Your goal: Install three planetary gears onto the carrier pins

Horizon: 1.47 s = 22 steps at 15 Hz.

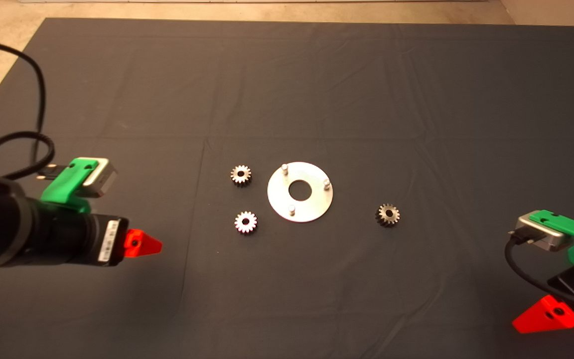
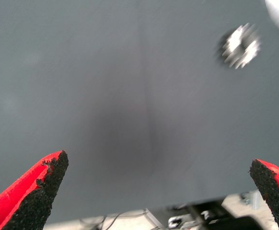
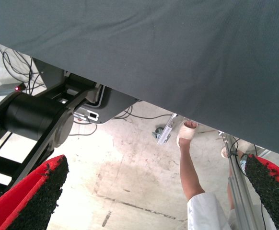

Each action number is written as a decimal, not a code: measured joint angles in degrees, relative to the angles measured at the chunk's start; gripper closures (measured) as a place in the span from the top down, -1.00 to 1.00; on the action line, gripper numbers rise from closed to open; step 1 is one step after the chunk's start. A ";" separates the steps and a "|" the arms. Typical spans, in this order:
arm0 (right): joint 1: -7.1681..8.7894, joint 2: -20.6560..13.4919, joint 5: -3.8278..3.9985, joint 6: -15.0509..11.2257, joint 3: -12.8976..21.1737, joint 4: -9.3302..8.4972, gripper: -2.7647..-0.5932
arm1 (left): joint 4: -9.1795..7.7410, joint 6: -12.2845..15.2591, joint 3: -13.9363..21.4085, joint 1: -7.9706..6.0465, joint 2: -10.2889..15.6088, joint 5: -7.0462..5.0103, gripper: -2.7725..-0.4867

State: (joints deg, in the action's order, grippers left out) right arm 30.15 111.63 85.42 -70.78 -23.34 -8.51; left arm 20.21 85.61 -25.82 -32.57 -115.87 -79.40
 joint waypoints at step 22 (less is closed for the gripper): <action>-0.11 0.33 -1.00 0.28 0.04 -0.08 0.99 | 21.07 0.62 -15.66 11.79 -16.21 1.51 0.99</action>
State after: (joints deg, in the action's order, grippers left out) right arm 30.04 111.96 84.42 -70.50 -23.31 -8.59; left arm 41.28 86.24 -41.48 -20.78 -132.09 -77.89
